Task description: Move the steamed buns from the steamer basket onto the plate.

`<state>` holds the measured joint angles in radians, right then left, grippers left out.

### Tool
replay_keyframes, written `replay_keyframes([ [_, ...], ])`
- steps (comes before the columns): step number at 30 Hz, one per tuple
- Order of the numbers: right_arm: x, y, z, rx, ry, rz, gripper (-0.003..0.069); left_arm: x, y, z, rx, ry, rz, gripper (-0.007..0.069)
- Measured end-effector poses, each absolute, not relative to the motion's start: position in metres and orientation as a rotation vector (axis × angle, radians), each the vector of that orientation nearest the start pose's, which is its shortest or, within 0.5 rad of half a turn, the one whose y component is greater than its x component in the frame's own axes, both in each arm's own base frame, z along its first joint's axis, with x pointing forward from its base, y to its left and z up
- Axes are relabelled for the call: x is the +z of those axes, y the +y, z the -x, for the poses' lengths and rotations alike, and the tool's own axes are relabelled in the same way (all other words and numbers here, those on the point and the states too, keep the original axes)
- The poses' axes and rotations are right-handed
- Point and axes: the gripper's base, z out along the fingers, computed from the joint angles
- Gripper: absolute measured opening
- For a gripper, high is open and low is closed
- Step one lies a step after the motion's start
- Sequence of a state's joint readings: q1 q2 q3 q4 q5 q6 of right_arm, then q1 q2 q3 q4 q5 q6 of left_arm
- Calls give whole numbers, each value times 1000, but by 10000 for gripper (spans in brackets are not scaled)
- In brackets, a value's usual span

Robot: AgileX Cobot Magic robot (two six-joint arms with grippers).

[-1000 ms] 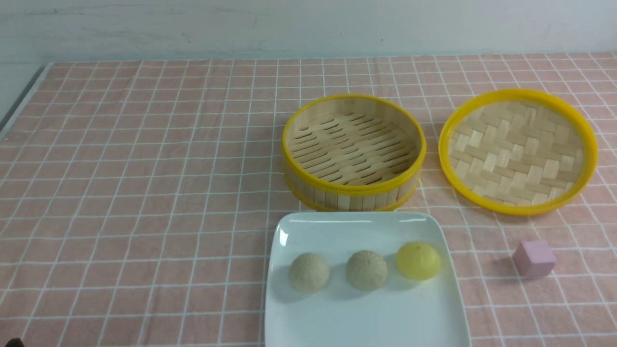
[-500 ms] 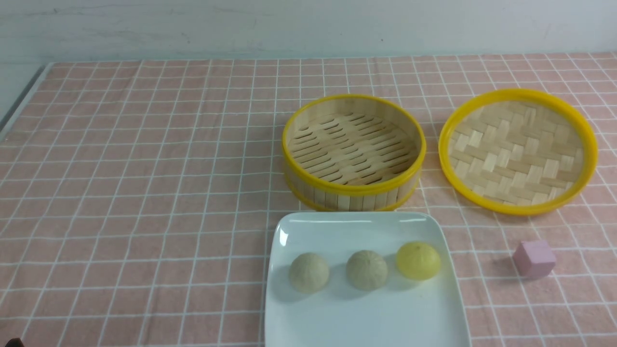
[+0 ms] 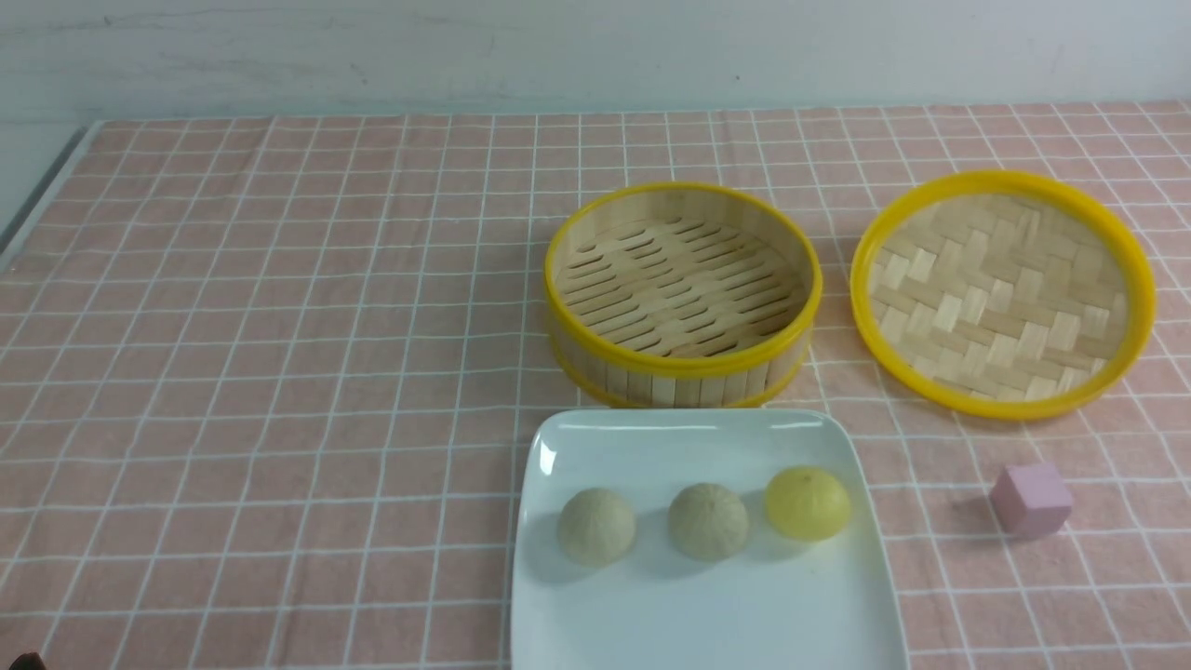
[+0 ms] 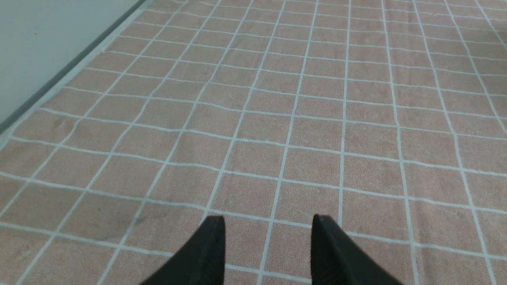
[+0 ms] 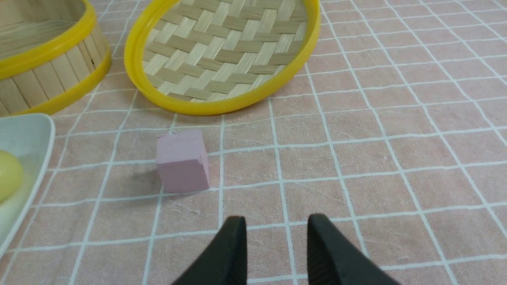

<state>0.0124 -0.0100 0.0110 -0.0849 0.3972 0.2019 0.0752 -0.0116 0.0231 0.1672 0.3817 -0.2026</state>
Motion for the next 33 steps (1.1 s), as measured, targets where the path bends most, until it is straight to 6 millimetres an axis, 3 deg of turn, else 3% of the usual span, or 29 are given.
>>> replay_keyframes([
  [33,175,0,-52,44,1878,-52,239,172,10,-52,77,1865,157,326],
])
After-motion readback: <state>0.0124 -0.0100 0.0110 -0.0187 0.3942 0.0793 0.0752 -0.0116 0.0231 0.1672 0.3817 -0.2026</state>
